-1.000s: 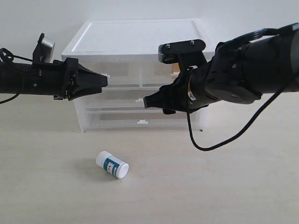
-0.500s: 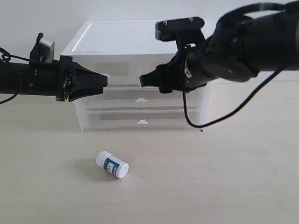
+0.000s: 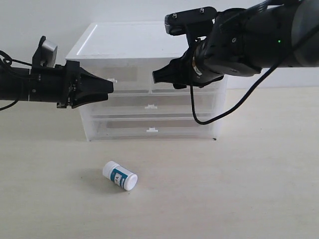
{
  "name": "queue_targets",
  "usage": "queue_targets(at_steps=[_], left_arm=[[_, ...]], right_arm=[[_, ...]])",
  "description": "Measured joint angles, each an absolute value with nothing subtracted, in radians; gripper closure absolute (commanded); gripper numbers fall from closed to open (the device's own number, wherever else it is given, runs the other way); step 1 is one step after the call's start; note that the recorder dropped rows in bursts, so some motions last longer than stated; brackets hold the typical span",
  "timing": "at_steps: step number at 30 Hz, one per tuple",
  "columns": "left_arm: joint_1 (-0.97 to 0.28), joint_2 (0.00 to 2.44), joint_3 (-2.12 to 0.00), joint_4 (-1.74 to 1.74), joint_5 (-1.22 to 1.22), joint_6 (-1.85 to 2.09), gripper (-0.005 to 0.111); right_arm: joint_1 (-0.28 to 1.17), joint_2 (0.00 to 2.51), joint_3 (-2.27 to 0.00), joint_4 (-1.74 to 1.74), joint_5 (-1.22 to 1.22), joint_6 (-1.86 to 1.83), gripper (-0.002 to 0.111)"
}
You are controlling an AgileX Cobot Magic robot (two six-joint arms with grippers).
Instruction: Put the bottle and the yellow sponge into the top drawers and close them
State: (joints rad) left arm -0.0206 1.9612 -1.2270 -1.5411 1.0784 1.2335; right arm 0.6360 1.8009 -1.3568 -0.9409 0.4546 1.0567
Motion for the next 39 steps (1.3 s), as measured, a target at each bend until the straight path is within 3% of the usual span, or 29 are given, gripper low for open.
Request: queue_targets(at_steps=[13,39], left_arm=[[-0.021,1.961,-1.227,-1.584,1.060,1.233,0.066],[-0.021,2.055,-1.227,-1.684,1.077,1.145,0.066]], right_arm=[[0.570,1.816,-1.361,-0.964,0.416,1.144,0.059],[0.570,1.824,-1.360,-0.958,0.366,1.159,0.060]])
